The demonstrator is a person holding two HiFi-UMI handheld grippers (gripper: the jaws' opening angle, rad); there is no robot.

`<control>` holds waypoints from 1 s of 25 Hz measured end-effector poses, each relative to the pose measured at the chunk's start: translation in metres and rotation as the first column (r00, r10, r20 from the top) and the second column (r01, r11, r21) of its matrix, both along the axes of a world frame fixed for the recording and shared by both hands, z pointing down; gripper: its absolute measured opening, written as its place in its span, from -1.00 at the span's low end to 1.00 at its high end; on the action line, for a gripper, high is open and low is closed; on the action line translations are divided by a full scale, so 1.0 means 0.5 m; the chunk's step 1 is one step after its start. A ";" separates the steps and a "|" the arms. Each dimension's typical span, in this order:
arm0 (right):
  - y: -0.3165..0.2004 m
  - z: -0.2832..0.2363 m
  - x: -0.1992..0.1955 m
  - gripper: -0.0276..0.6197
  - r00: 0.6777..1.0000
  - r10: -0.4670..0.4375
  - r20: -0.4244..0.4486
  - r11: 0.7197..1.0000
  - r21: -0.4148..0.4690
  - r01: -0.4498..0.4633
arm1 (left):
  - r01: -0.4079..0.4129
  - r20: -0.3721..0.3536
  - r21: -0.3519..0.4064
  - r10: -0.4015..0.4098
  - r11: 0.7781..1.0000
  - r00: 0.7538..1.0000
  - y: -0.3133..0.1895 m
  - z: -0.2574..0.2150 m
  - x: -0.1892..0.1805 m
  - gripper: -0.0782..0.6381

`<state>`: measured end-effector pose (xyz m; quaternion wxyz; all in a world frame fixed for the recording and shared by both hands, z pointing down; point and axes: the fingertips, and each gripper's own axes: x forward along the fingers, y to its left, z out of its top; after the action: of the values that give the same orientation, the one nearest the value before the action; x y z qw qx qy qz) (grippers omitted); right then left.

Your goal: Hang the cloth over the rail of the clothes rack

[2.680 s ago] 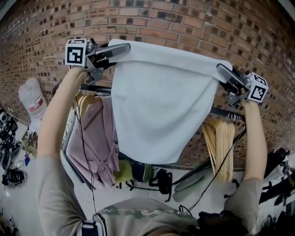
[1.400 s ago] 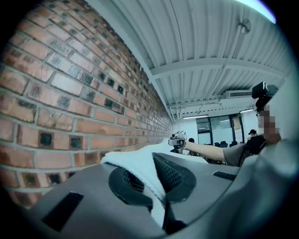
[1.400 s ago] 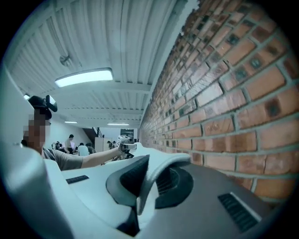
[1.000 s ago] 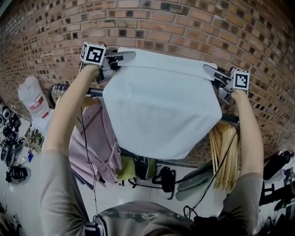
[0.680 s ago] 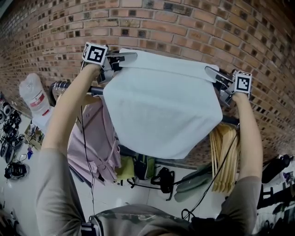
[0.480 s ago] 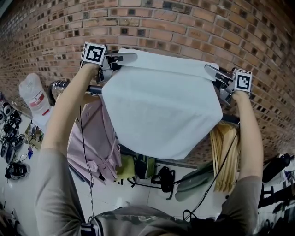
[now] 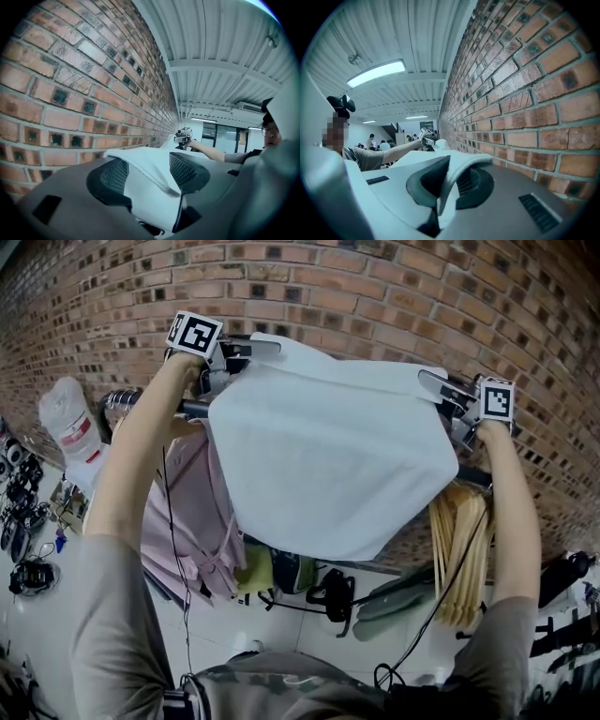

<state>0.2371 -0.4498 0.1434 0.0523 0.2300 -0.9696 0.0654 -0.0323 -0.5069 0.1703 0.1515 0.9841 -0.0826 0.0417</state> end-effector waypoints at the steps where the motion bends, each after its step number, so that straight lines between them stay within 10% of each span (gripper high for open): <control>1: 0.001 0.003 -0.001 -0.86 1.000 0.002 -0.008 1.000 -0.003 -0.002 | 0.007 0.008 -0.008 -0.007 1.000 1.000 -0.001 0.003 -0.002 -0.04; 10: 0.006 0.010 -0.011 -0.86 1.000 0.009 -0.020 1.000 -0.022 -0.009 | 0.144 0.102 0.019 -0.145 0.989 0.984 -0.052 0.031 -0.047 -0.04; 15: -0.002 0.009 -0.004 -0.86 0.999 0.039 0.020 0.997 -0.066 -0.038 | 0.010 -0.007 -0.037 -0.010 0.999 1.000 -0.005 0.005 -0.027 -0.04; 25: -0.006 0.009 0.003 -0.86 0.998 0.055 0.040 0.995 -0.082 -0.052 | 0.028 -0.026 -0.045 -0.029 0.999 0.999 -0.010 0.000 -0.040 0.02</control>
<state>0.2388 -0.4527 0.1477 0.0392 0.2521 -0.9605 0.1108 -0.0522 -0.5119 0.1704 0.1749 0.9797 -0.0936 0.0284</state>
